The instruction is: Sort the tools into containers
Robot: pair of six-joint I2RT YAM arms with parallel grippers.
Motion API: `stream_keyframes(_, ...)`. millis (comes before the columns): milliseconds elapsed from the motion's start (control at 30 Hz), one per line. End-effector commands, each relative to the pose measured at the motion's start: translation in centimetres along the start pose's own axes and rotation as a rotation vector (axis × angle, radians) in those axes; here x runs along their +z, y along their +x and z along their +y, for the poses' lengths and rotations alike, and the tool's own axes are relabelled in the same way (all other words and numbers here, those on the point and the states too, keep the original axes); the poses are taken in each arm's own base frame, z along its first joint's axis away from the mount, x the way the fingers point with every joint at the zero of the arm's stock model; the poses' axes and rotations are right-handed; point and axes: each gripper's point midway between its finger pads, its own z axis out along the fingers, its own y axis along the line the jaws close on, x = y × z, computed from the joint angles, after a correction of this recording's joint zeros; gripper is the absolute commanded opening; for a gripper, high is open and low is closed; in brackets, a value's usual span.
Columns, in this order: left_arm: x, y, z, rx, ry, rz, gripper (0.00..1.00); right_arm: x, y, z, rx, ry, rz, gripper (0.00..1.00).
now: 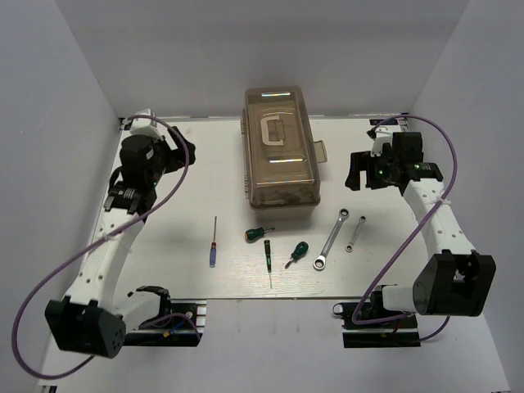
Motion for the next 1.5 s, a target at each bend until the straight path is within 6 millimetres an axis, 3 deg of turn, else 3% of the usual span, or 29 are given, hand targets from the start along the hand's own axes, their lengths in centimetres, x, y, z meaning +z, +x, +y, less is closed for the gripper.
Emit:
stream_keyframes(0, 1.3, 2.0, -1.6, 0.004, 0.086, 0.118, 0.96, -1.0, -2.5, 0.6, -0.057, -0.031, -0.093, 0.9)
stream_keyframes(67, 2.5, 2.9, -2.7, 0.0, 0.149, 0.159, 0.86, -1.1, -3.8, 0.6, -0.124, -0.044, -0.148, 0.9)
stream_keyframes(133, 3.1, 3.3, -3.9, -0.003, 0.216, 0.186, 0.73, -1.3, -4.5, 2.1, -0.193, -0.127, -0.179, 0.9)
stream_keyframes(167, 3.3, 3.1, -4.3, -0.004, 0.236, 0.186, 0.53, -1.4, -4.6, 2.9, -0.271, -0.191, -0.182, 0.89)
stream_keyframes(233, 4.0, 3.7, -4.8, -0.006, 0.271, 0.201, 0.23, -2.3, -5.9, 4.5, -0.36, -0.271, -0.226, 0.55)
stream_keyframes(267, 4.1, 3.8, -5.4, -0.013, 0.287, 0.209, 0.0, -2.0, -6.3, 5.2, -0.347, -0.319, -0.23, 0.36)
stream_keyframes(300, 4.1, 3.6, -5.7, -0.012, 0.303, 0.202, 0.0, -2.0, -6.8, 5.6, -0.343, -0.339, -0.238, 0.17)
stream_keyframes(333, 4.2, 4.0, -5.9, -0.014, 0.319, 0.219, 0.0, -3.1, -9.1, 6.2, -0.363, -0.35, -0.29, 0.0)
stream_keyframes(400, 4.4, 4.1, -6.1, -0.014, 0.329, 0.219, 0.0, -2.2, -10.9, 6.9, -0.336, -0.368, -0.306, 0.0)
stream_keyframes(433, 4.3, 4.1, -6.2, -0.014, 0.339, 0.222, 0.0, -3.5, -13.8, 7.3, -0.369, -0.36, -0.374, 0.0)
stream_keyframes(467, 4.6, 4.5, -6.1, -0.016, 0.336, 0.232, 0.07, -2.7, -14.2, 8.1, -0.338, -0.382, -0.359, 0.0)
stream_keyframes(500, 4.7, 4.4, -6.4, -0.016, 0.349, 0.236, 0.32, -1.7, -14.8, 8.6, -0.33, -0.397, -0.356, 0.05)
stream_keyframes(533, 4.6, 4.4, -6.5, -0.017, 0.357, 0.239, 0.47, -2.2, -17.2, 9.4, -0.345, -0.409, -0.394, 0.2)
stream_keyframes(567, 4.6, 4.4, -6.5, -0.017, 0.357, 0.239, 0.6, -1.8, -17.6, 10.7, -0.317, -0.442, -0.381, 0.31)
stream_keyframes(600, 4.7, 4.9, -6.7, -0.02, 0.376, 0.259, 0.75, -0.1, -18.3, 11.8, -0.258, -0.478, -0.35, 0.47)
stream_keyframes(633, 4.9, 5.1, -6.9, -0.02, 0.386, 0.263, 0.79, -0.5, -19.7, 12.9, -0.156, -0.505, -0.35, 0.67)
stream_keyframes(667, 4.7, 5.2, -7.2, -0.021, 0.404, 0.27, 0.81, 0.1, -20.9, 14.8, -0.066, -0.564, -0.342, 0.81)
stream_keyframes(700, 5.3, 5.3, -7.3, -0.034, 0.411, 0.278, 0.82, 1.6, -20.4, 15.8, 0.005, -0.623, -0.282, 0.9)
stream_keyframes(733, 5.3, 5.3, -7.3, -0.034, 0.411, 0.278, 0.82, 1.0, -21.1, 18.4, -0.012, -0.664, -0.286, 0.9)
stream_keyframes(767, 5.5, 5.3, -7.8, -0.035, 0.435, 0.284, 0.82, 1.2, -21.9, 19.2, -0.005, -0.667, -0.302, 0.9)
stream_keyframes(833, 5.8, 5.6, -7.9, -0.048, 0.44, 0.294, 0.83, 4.1, -21.9, 19.6, 0.007, -0.605, -0.28, 0.9)
stream_keyframes(867, 6.0, 5.6, -7.9, -0.059, 0.438, 0.298, 0.83, 3.8, -22.6, 21.8, -0.02, -0.618, -0.287, 0.9)
stream_keyframes(900, 6.0, 5.4, -8.2, -0.057, 0.453, 0.293, 0.83, 5.4, -21.8, 22.0, -0.009, -0.601, -0.245, 0.87)
stream_keyframes(967, 6.3, 5.6, -8.2, -0.068, 0.452, 0.293, 0.83, 6.3, -22.1, 22.9, -0.01, -0.543, -0.251, 0.74)
stream_keyframes(1067, 6.3, 5.0, -8.4, -0.064, 0.459, 0.277, 0.83, 7.5, -21.4, 24.1, -0.015, -0.507, -0.236, 0.68)
stream_keyframes(1233, 6.8, 5.1, -8.4, -0.066, 0.456, 0.284, 0.83, 9.3, -20.3, 24.1, -0.013, -0.377, -0.221, 0.68)
stream_keyframes(1467, 6.9, 4.5, -8.9, -0.071, 0.472, 0.273, 0.83, 10.8, -19.9, 22.2, 0.006, -0.24, -0.221, 0.66)
